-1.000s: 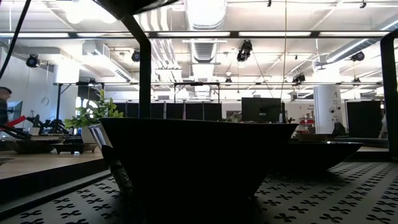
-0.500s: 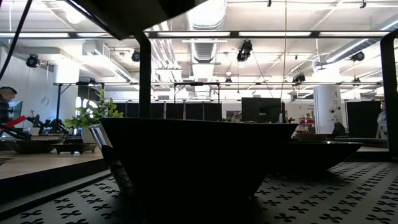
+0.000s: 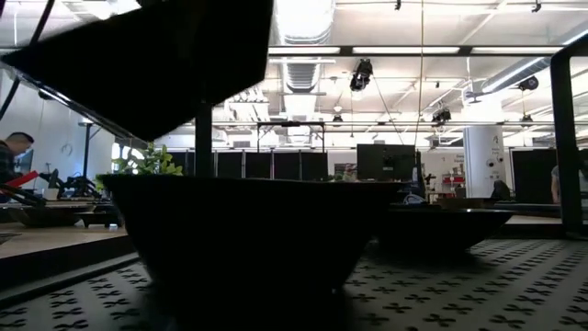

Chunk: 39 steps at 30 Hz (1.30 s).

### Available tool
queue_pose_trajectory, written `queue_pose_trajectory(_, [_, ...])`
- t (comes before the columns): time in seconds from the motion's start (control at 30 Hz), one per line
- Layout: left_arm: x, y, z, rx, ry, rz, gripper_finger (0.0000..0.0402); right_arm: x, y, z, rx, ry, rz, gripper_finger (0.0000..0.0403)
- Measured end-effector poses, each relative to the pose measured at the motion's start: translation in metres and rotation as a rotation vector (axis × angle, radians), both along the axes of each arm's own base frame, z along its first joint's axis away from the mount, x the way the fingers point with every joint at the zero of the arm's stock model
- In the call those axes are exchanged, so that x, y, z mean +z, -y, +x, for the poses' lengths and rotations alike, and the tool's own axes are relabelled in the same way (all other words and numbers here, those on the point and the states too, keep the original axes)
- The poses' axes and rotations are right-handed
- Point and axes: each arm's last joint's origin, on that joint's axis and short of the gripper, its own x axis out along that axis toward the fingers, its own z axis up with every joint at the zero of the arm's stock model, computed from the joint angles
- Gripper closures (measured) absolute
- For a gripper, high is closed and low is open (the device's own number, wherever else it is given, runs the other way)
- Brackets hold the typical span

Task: Pick & Place Mini shaped plates
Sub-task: Stack the distorted square plate on top of the other distorted square plate on the shelf

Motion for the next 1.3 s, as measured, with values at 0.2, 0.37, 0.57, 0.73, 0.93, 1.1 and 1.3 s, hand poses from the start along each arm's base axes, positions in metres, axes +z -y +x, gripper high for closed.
queue_pose_trajectory(0.2, [-0.003,0.0,-0.001,-0.013,-0.002,0.006,0.0401,0.0,0.0,0.0,0.0,0.002,0.002,0.0342])
queue_pose_trajectory(0.37, [-0.005,0.0,0.0,-0.036,0.021,0.002,0.0401,0.0,0.0,0.001,0.0,0.007,0.005,0.0342])
queue_pose_trajectory(0.57, [-0.004,0.002,0.005,-0.034,0.072,-0.014,0.0401,0.001,-0.001,0.001,0.0,0.009,0.006,0.0342])
queue_pose_trajectory(0.73, [-0.005,0.002,0.011,-0.009,0.113,-0.046,0.0401,0.001,-0.001,0.001,0.0,0.011,0.008,0.0342])
queue_pose_trajectory(0.93, [-0.001,-0.001,0.015,0.025,0.136,-0.072,0.0401,0.001,-0.001,0.001,0.005,0.012,0.003,0.0342])
queue_pose_trajectory(1.1, [0.001,-0.001,0.015,0.025,0.139,-0.069,0.0401,0.001,-0.001,0.001,0.007,0.015,0.002,0.0342])
queue_pose_trajectory(1.3, [0.009,-0.001,0.014,0.022,0.132,-0.064,0.0401,0.001,-0.001,0.001,0.007,0.02,0.005,0.0342])
